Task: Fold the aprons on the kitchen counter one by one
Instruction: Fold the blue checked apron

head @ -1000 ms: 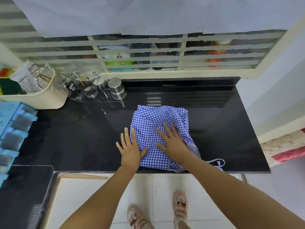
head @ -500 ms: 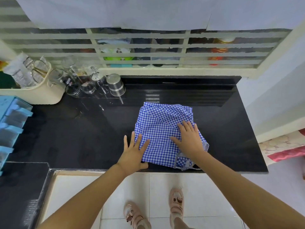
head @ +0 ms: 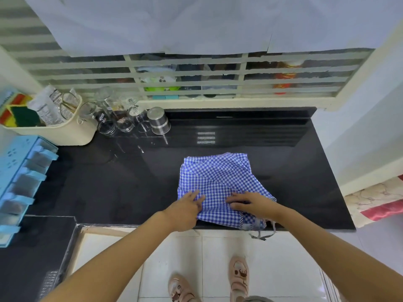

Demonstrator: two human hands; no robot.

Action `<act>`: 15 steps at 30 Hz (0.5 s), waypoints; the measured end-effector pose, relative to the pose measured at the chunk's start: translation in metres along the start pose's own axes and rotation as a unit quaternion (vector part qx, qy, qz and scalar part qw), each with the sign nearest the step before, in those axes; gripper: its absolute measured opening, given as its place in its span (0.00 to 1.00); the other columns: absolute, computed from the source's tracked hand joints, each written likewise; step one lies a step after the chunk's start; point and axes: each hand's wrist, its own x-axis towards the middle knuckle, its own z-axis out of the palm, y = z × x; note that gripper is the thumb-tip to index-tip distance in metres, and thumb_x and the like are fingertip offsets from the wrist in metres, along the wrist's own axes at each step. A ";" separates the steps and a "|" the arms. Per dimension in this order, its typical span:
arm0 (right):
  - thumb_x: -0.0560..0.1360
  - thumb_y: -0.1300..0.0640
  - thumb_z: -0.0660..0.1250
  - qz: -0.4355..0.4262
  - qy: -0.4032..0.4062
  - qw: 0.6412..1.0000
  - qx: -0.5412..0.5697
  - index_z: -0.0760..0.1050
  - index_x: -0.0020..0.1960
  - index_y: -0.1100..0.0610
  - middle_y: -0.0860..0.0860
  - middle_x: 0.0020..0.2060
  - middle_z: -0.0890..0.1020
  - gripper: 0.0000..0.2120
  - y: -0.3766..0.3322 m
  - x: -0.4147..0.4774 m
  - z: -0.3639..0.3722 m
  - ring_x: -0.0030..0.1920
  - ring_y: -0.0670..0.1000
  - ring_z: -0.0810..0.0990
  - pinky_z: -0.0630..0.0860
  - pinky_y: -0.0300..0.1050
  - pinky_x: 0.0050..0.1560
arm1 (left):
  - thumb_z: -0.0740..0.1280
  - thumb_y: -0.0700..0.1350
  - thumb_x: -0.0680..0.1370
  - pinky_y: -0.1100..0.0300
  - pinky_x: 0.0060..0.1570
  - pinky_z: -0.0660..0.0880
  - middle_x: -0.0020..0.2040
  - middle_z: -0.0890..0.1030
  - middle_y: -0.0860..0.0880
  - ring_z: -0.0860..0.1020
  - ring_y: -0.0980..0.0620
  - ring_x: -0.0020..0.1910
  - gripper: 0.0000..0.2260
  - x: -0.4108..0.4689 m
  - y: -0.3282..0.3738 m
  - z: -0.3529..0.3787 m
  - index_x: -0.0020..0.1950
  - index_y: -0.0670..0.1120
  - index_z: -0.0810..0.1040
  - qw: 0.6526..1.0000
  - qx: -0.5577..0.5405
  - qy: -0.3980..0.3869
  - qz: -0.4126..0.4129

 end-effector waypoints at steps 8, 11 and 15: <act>0.59 0.29 0.72 0.041 -0.069 0.963 0.256 0.73 0.62 0.49 0.46 0.58 0.80 0.38 0.028 -0.017 -0.036 0.58 0.47 0.79 0.75 0.40 0.58 | 0.65 0.50 0.77 0.56 0.61 0.67 0.62 0.76 0.48 0.72 0.53 0.54 0.12 0.014 -0.040 -0.040 0.57 0.45 0.74 0.904 -0.399 -0.108 -0.113; 0.59 0.36 0.77 0.046 -0.087 0.984 0.151 0.75 0.57 0.45 0.42 0.55 0.81 0.30 0.025 -0.019 -0.045 0.54 0.43 0.80 0.74 0.38 0.59 | 0.68 0.49 0.74 0.53 0.68 0.66 0.64 0.76 0.50 0.75 0.51 0.60 0.18 0.021 -0.054 -0.052 0.62 0.46 0.75 0.806 -0.559 -0.118 -0.151; 0.67 0.53 0.77 0.029 -0.013 0.995 0.094 0.75 0.54 0.43 0.39 0.50 0.81 0.18 0.021 -0.008 -0.046 0.52 0.42 0.80 0.75 0.33 0.53 | 0.66 0.41 0.78 0.52 0.63 0.72 0.61 0.79 0.46 0.78 0.49 0.59 0.12 0.027 -0.071 -0.062 0.62 0.43 0.74 0.721 -0.660 -0.138 -0.164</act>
